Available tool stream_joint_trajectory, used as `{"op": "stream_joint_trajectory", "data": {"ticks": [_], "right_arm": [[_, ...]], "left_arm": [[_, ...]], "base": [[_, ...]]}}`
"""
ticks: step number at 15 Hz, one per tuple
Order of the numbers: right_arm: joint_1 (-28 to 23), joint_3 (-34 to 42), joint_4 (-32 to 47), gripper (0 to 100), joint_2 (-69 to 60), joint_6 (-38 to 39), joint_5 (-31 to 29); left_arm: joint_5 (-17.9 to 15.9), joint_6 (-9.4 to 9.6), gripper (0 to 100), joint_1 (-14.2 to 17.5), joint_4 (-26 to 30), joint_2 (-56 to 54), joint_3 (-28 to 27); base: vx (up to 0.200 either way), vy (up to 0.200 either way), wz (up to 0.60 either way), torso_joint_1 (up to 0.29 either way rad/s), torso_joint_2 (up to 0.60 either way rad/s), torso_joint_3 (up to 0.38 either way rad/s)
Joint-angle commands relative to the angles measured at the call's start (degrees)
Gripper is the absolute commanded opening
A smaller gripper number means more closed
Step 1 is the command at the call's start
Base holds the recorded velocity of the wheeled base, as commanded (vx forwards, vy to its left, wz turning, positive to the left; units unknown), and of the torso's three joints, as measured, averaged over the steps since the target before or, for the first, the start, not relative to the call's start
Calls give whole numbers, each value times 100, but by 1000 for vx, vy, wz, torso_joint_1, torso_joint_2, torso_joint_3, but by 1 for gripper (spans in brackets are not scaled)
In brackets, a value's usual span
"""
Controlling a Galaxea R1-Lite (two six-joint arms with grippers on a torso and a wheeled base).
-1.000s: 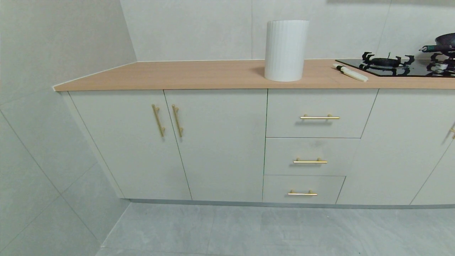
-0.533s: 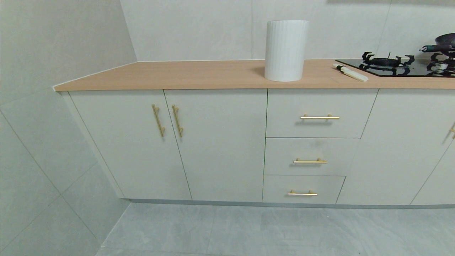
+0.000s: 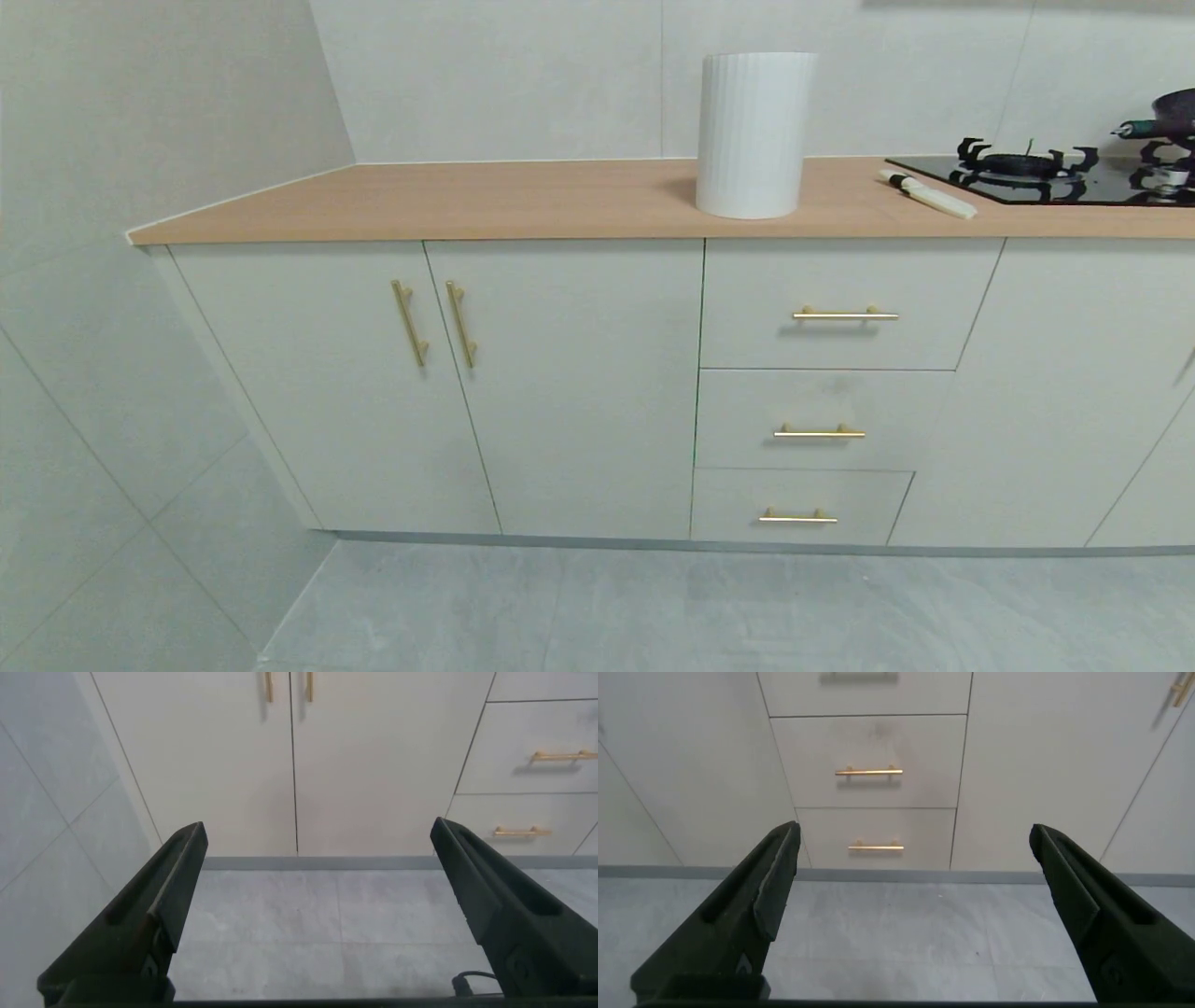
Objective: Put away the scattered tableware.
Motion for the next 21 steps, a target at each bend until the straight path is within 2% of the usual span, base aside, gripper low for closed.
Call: {"op": "stream_joint_trajectory", "data": {"ticks": [1, 21], "right_arm": [[0, -4, 4, 100, 19, 4, 3], [0, -4, 4, 100, 19, 4, 11]], "left_arm": [[1, -1, 100, 2, -3, 2, 1], [1, -1, 100, 2, -3, 2, 1]], "base": [[200, 0, 0, 7, 2, 7], [200, 0, 0, 3, 2, 3]]}}
